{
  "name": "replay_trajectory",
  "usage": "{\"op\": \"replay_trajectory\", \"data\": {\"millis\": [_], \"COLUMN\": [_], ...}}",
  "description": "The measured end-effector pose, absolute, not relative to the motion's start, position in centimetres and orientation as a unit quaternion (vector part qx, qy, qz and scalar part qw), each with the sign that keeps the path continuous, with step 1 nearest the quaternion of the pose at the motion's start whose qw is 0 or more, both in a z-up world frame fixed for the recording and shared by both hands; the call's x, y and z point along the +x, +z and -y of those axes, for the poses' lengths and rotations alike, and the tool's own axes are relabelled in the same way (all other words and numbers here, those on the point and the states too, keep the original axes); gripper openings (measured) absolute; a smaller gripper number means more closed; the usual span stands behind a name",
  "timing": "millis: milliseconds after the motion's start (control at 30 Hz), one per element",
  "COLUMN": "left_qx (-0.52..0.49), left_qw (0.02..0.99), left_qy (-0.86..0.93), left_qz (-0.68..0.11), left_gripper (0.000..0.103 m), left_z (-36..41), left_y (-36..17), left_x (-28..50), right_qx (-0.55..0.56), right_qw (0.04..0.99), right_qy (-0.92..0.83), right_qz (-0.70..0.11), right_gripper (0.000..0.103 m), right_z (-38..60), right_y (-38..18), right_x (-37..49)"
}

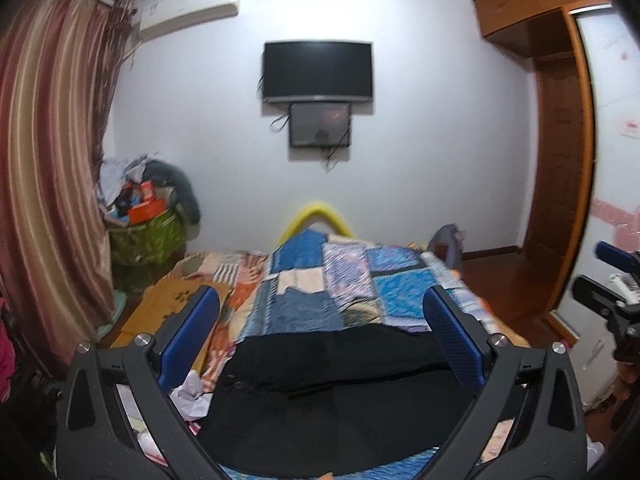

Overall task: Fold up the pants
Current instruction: 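Lower both grippers onto the black trousers' waistband and close them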

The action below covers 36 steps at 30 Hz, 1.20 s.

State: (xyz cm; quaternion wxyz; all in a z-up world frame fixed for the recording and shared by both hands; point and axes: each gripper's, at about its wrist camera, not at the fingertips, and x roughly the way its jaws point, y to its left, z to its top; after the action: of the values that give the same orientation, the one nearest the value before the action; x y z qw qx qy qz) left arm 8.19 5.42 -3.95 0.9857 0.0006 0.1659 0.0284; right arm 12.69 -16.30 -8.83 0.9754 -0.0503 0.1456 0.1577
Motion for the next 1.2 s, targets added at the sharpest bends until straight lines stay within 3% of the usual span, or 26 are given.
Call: {"op": "replay_trajectory", "data": {"millis": [700, 1033, 1200], "left_qx": [0.026, 0.003, -0.012], "left_qw": [0.939, 0.898, 0.866], "left_qy": [0.095, 0.114, 0.102], "left_qz": [-0.330, -0.425, -0.489], "left_gripper": [0.100, 0.100, 0.082], "left_z": [-19.7, -24.2, -25.7], "left_y": [-19.6, -29.5, -33.9], "left_x": [33.0, 42.3, 46.1], "right_qx": [-0.087, -0.092, -0.109], "right_qw": [0.944, 0.910, 0.883], "right_qy": [0.121, 0.186, 0.220], "right_qz": [-0.294, -0.359, -0.401], "right_gripper": [0.100, 0.078, 0.073], "right_z": [17.8, 16.3, 14.9], "right_y": [-20.4, -26.4, -29.5], "right_x": [30.1, 38.5, 41.8]}}
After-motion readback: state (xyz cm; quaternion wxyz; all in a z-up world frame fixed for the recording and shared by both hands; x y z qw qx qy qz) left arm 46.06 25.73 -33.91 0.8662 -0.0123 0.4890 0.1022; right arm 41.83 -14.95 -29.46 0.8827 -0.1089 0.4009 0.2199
